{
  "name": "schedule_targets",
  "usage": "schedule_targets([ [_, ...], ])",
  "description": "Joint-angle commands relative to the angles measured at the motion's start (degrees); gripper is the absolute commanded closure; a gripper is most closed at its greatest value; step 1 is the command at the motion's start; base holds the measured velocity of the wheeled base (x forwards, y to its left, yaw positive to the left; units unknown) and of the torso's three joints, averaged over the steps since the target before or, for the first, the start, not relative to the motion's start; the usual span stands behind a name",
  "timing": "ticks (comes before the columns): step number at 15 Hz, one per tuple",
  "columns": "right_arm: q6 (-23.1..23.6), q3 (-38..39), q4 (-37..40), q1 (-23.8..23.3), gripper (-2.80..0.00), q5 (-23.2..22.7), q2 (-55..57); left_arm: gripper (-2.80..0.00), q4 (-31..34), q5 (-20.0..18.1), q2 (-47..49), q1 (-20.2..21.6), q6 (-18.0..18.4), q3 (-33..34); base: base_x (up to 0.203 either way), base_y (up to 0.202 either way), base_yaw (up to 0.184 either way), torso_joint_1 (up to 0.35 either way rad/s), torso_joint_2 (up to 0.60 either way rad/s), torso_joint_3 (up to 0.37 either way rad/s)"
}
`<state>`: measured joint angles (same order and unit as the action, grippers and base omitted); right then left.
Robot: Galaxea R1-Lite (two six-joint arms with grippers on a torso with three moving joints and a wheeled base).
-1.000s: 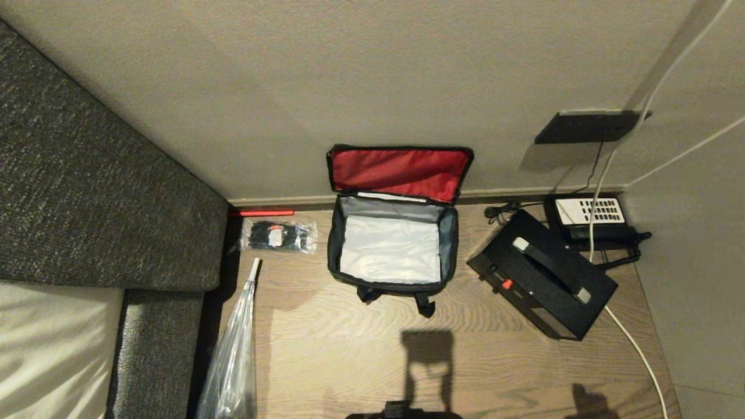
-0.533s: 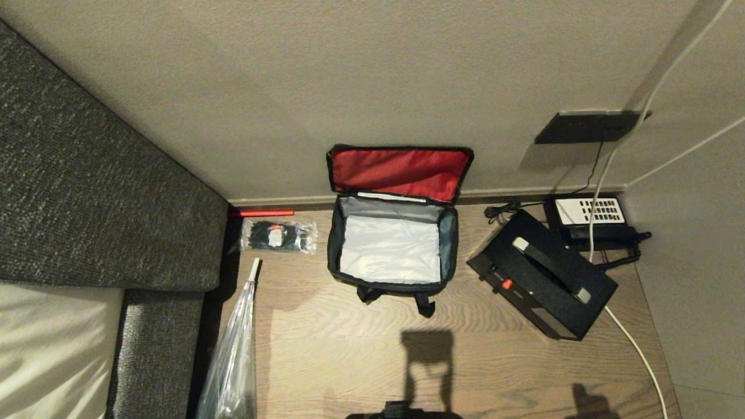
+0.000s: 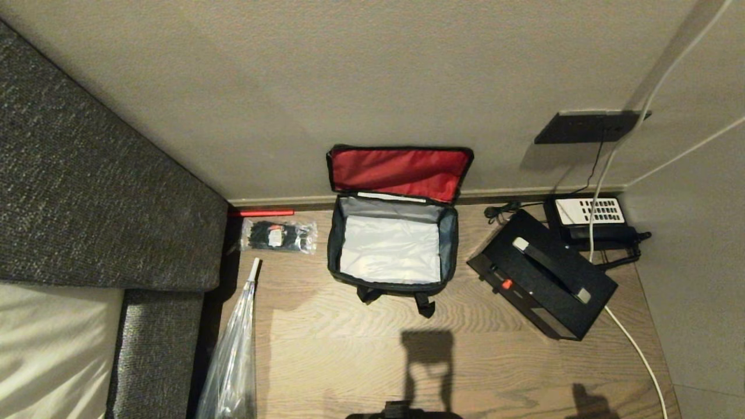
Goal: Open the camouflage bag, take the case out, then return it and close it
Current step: Grip the handle again
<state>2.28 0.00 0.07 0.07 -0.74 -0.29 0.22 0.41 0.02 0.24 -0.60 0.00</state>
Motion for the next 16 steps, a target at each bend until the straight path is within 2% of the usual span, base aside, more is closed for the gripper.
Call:
schedule_targets([
  [1, 0.1, 0.0, 0.0, 0.0, 0.0, 0.0, -0.1, 0.0, 0.0, 0.0, -0.1, 0.0, 0.0, 0.2, 0.0, 0.0, 0.0, 0.0, 0.0, 0.0],
  [16, 0.1, 0.0, 0.0, 0.0, 0.0, 0.0, -0.1, 0.0, 0.0, 0.0, -0.1, 0.0, 0.0, 0.2, 0.0, 0.0, 0.0, 0.0, 0.0, 0.0],
])
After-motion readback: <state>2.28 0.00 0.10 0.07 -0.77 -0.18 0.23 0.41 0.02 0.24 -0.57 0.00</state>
